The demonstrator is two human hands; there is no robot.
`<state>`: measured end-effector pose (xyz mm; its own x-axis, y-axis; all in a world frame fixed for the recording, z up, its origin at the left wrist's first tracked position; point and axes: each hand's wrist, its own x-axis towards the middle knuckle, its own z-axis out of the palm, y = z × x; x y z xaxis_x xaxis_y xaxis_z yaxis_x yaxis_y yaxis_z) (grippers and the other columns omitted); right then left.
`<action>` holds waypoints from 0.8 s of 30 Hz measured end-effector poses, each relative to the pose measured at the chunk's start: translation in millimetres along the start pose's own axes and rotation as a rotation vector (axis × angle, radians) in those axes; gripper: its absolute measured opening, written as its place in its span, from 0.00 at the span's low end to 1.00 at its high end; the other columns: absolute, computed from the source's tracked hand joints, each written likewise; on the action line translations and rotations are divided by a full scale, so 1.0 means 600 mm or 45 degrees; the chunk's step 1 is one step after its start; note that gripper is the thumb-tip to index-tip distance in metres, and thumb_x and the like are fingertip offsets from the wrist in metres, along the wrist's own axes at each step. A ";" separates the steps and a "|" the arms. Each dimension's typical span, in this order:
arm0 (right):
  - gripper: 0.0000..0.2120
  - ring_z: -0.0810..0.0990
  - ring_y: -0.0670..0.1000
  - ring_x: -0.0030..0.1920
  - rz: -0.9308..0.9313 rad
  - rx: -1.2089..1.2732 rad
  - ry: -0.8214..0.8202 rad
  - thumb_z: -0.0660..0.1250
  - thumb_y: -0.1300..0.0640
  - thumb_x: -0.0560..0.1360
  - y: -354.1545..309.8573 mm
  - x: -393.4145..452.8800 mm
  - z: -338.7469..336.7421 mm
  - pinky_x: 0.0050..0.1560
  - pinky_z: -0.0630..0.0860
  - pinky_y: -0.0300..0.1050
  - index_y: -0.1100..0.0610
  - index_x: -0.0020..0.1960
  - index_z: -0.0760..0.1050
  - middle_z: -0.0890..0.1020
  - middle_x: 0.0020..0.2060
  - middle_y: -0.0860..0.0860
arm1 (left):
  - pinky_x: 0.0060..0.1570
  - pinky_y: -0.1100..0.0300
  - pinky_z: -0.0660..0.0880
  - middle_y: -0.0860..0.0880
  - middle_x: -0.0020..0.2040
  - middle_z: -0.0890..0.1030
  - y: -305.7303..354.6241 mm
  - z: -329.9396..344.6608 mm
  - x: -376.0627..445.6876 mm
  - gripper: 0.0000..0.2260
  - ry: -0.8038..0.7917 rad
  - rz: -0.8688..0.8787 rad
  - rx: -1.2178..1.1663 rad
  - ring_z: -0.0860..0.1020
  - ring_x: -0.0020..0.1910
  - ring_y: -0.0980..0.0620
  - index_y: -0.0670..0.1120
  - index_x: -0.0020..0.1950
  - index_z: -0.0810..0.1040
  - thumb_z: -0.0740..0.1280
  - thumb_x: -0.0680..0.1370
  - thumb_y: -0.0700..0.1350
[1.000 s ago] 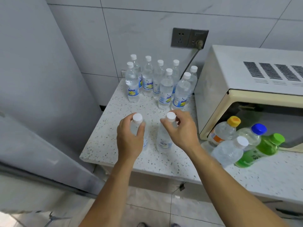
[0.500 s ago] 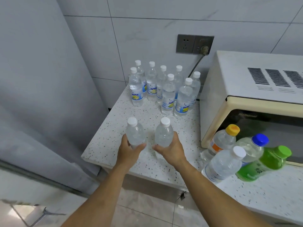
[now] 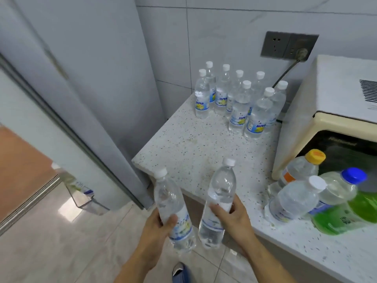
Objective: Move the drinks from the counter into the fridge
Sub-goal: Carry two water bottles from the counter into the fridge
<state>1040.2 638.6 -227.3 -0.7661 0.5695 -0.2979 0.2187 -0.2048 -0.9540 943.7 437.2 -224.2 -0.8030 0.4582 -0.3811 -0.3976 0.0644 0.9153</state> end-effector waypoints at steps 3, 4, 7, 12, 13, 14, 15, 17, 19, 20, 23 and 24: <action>0.11 0.86 0.55 0.49 0.274 0.175 -0.131 0.71 0.54 0.76 0.035 -0.032 0.032 0.49 0.82 0.51 0.50 0.57 0.80 0.87 0.48 0.53 | 0.47 0.52 0.82 0.42 0.57 0.84 -0.018 -0.035 -0.068 0.32 0.079 -0.177 -0.299 0.82 0.56 0.41 0.44 0.65 0.75 0.79 0.64 0.54; 0.10 0.86 0.57 0.49 0.347 0.216 -0.188 0.69 0.55 0.77 0.044 -0.044 0.045 0.50 0.82 0.52 0.52 0.58 0.80 0.87 0.48 0.55 | 0.46 0.49 0.82 0.40 0.56 0.84 -0.024 -0.044 -0.088 0.35 0.129 -0.221 -0.390 0.83 0.54 0.39 0.44 0.64 0.75 0.80 0.62 0.57; 0.13 0.86 0.60 0.49 0.501 0.260 -0.329 0.68 0.55 0.76 0.066 -0.079 0.092 0.48 0.81 0.51 0.56 0.60 0.79 0.86 0.49 0.60 | 0.40 0.44 0.82 0.36 0.52 0.84 -0.045 -0.077 -0.147 0.28 0.311 -0.356 -0.719 0.84 0.46 0.36 0.40 0.65 0.75 0.67 0.71 0.57; 0.25 0.86 0.61 0.47 0.643 0.191 -0.601 0.72 0.50 0.64 0.088 -0.136 0.188 0.41 0.82 0.51 0.58 0.59 0.79 0.86 0.50 0.62 | 0.36 0.49 0.82 0.36 0.51 0.84 -0.080 -0.151 -0.227 0.27 0.505 -0.376 -0.829 0.85 0.44 0.38 0.40 0.53 0.84 0.63 0.68 0.60; 0.27 0.85 0.63 0.48 0.660 0.157 -0.648 0.73 0.50 0.64 0.091 -0.144 0.208 0.43 0.83 0.53 0.60 0.60 0.79 0.85 0.50 0.63 | 0.36 0.51 0.82 0.36 0.51 0.85 -0.085 -0.166 -0.241 0.28 0.543 -0.381 -0.813 0.85 0.43 0.39 0.40 0.50 0.86 0.63 0.68 0.61; 0.29 0.85 0.65 0.49 0.676 0.119 -0.699 0.74 0.49 0.63 0.095 -0.153 0.229 0.46 0.82 0.56 0.60 0.61 0.79 0.85 0.51 0.64 | 0.35 0.52 0.82 0.36 0.50 0.85 -0.089 -0.183 -0.255 0.29 0.578 -0.388 -0.802 0.85 0.43 0.40 0.39 0.49 0.86 0.63 0.68 0.63; 0.30 0.84 0.65 0.50 0.692 0.081 -0.745 0.75 0.47 0.63 0.098 -0.161 0.250 0.48 0.82 0.58 0.60 0.61 0.78 0.84 0.51 0.65 | 0.35 0.52 0.81 0.36 0.49 0.85 -0.090 -0.200 -0.269 0.30 0.610 -0.395 -0.805 0.85 0.42 0.40 0.39 0.48 0.86 0.63 0.68 0.64; 0.29 0.85 0.63 0.48 0.724 0.023 -0.813 0.75 0.46 0.63 0.105 -0.174 0.296 0.46 0.82 0.57 0.58 0.60 0.79 0.85 0.51 0.64 | 0.35 0.52 0.81 0.36 0.47 0.85 -0.094 -0.238 -0.292 0.30 0.689 -0.366 -0.846 0.85 0.41 0.41 0.39 0.48 0.86 0.64 0.68 0.65; 0.24 0.86 0.61 0.45 0.735 -0.010 -0.878 0.77 0.46 0.64 0.112 -0.189 0.348 0.42 0.82 0.53 0.56 0.57 0.82 0.85 0.49 0.63 | 0.37 0.51 0.81 0.37 0.48 0.85 -0.097 -0.280 -0.315 0.29 0.766 -0.308 -0.896 0.85 0.40 0.41 0.40 0.47 0.87 0.64 0.69 0.65; 0.22 0.86 0.60 0.45 0.743 -0.018 -0.914 0.77 0.46 0.65 0.114 -0.199 0.377 0.41 0.82 0.51 0.55 0.56 0.83 0.85 0.48 0.63 | 0.38 0.51 0.82 0.37 0.48 0.85 -0.097 -0.304 -0.327 0.28 0.793 -0.273 -0.924 0.84 0.40 0.41 0.41 0.46 0.87 0.65 0.69 0.65; 0.24 0.86 0.58 0.44 0.754 -0.067 -0.991 0.73 0.44 0.66 0.118 -0.230 0.467 0.40 0.82 0.48 0.55 0.58 0.81 0.86 0.48 0.60 | 0.39 0.50 0.82 0.38 0.48 0.84 -0.092 -0.382 -0.367 0.29 0.792 -0.159 -0.980 0.84 0.40 0.41 0.41 0.48 0.87 0.73 0.64 0.66; 0.25 0.86 0.57 0.44 0.747 -0.094 -1.013 0.72 0.44 0.67 0.117 -0.242 0.499 0.39 0.82 0.47 0.57 0.59 0.80 0.86 0.47 0.60 | 0.38 0.50 0.82 0.38 0.49 0.85 -0.089 -0.409 -0.381 0.31 0.785 -0.132 -0.975 0.84 0.41 0.41 0.41 0.49 0.86 0.76 0.62 0.66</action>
<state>985.8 303.3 -241.7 -0.7010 -0.3126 -0.6410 0.7098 -0.2179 -0.6699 1039.7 111.3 -218.1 -0.7520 -0.0734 -0.6550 -0.4846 -0.6121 0.6249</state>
